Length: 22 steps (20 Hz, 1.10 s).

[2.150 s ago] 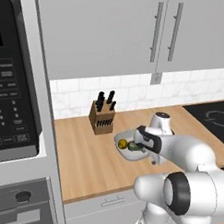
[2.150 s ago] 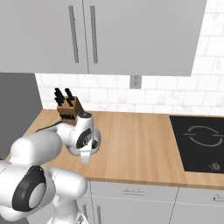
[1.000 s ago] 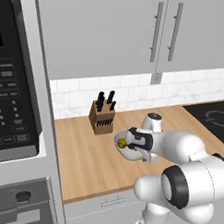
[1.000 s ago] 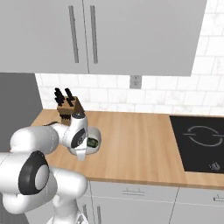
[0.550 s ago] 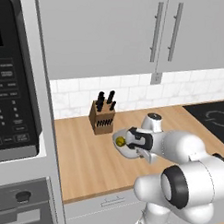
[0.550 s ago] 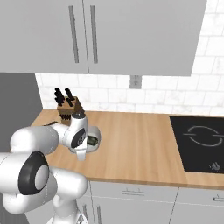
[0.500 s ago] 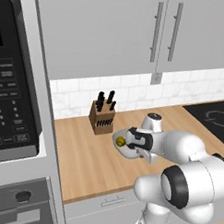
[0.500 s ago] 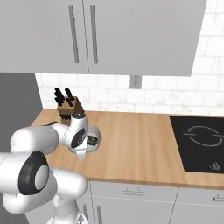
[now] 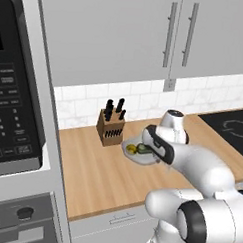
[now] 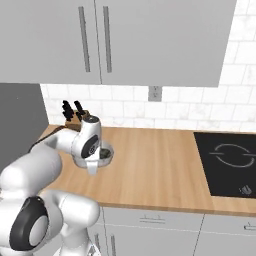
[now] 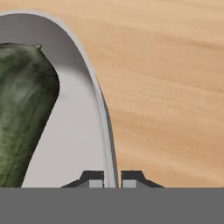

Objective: Take the meat container that has the steak and place it on the second highest rack of the freezer. Then take the vegetable container that has the cucumber and lemon and place it on the highest rack of the freezer.

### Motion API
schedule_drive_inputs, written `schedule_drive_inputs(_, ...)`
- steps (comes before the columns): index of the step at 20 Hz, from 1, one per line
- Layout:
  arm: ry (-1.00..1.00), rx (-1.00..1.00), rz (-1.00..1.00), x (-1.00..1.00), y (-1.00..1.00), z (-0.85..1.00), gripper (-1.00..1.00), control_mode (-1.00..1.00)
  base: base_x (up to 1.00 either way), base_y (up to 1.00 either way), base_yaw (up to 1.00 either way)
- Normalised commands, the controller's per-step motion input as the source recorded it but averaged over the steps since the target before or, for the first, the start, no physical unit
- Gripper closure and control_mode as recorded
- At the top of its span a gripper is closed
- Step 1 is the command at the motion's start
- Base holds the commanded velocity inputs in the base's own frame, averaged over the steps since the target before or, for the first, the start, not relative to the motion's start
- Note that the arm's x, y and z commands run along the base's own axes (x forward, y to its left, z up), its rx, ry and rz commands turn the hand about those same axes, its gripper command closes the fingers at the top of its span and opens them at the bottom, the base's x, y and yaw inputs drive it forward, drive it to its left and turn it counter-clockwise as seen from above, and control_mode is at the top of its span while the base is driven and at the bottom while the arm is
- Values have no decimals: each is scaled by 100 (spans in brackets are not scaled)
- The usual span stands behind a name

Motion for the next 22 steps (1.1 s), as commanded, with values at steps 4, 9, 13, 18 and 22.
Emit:
schedule_drive_inputs(4, -8, 0, -12, -53, 9, 85, 100, -100, 0, 0, 0)
schedule_drive_inputs(9, -7, 0, -24, -68, 41, 70, 100, -100, 0, 0, 0)
schedule_drive_inputs(13, -3, 0, -21, -75, 26, 65, 100, -100, 0, 0, 0)
schedule_drive_inputs(18, 0, 0, -5, -65, 0, 53, 100, -100, 0, 0, 0)
schedule_drive_inputs(22, 0, 4, -3, -46, 0, 50, 100, -100, 0, 0, 0)
